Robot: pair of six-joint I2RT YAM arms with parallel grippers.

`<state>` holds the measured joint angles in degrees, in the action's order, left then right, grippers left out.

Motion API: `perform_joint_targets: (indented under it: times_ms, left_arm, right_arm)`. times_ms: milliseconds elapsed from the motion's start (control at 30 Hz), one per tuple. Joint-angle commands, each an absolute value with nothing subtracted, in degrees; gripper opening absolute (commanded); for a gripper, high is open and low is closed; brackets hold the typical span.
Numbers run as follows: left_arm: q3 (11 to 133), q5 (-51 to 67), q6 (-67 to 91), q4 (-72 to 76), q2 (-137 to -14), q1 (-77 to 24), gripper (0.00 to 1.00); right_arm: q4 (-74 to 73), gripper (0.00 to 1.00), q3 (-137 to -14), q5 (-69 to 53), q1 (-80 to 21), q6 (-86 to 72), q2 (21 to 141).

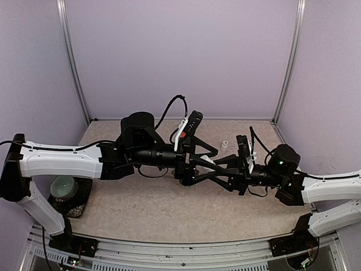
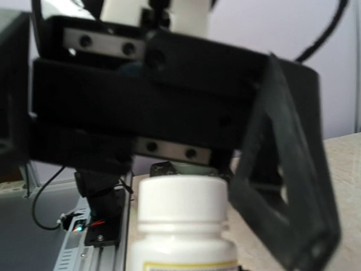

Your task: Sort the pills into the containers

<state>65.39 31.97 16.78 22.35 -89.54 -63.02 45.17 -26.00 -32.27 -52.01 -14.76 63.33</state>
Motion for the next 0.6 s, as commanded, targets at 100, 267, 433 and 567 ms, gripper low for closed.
perform_joint_targets:
  times_ms: [100, 267, 433, 567]
  left_arm:
    - [64.8, 34.8, 17.1, 26.1, -89.5, -62.9, 0.98]
    - [63.6, 35.3, 17.8, 26.4, -88.8, -62.9, 0.95]
    - [62.8, 35.0, 18.1, 26.0, -88.1, -63.2, 0.93]
    - [61.1, 33.1, 17.9, 26.2, -86.1, -63.2, 0.93]
  right_arm:
    - [47.8, 0.19, -27.1, -32.8, -52.5, -15.8, 63.6]
    - [47.5, 0.19, -25.2, -27.9, -52.5, -15.0, 61.6]
    - [47.1, 0.19, -24.2, -23.6, -52.3, -14.8, 59.3]
    - [47.0, 0.19, -22.8, -20.1, -52.1, -15.0, 57.2]
